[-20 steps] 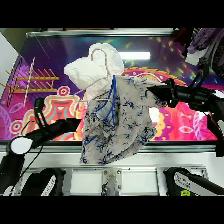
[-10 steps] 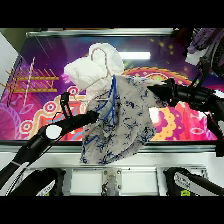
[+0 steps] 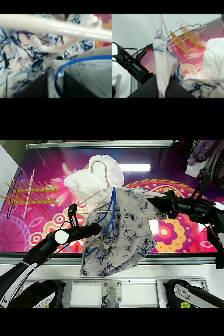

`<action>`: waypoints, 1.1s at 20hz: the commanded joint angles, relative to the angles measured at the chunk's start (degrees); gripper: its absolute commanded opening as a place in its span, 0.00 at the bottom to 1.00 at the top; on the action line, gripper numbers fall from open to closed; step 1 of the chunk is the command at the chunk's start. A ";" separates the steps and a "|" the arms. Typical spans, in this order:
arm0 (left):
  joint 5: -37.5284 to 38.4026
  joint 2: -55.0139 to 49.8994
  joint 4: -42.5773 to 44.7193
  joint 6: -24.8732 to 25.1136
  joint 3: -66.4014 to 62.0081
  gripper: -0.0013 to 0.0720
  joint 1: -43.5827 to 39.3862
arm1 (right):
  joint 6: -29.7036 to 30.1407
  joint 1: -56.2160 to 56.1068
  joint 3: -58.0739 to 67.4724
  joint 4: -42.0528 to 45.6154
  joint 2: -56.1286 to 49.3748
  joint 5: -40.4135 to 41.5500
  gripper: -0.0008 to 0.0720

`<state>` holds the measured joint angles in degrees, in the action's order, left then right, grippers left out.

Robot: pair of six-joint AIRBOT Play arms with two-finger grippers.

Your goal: Fold the clothes and pants, and hang the long-sleeved shirts on hangers.

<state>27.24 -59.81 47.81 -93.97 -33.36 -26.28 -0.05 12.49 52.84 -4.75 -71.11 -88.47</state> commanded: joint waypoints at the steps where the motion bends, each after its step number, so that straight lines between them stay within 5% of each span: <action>1: -0.81 -0.37 -0.02 0.04 -0.17 0.04 -0.04 | -0.09 0.02 0.07 -0.02 0.04 -0.04 0.02; 22: 17.94 5.33 0.74 7.74 -5.20 0.03 22.93 | -5.46 -0.09 0.07 8.31 3.96 -0.02 0.02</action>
<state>41.41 -54.54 48.62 -88.64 -35.79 -5.87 -5.63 12.43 52.84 1.10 -67.20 -88.27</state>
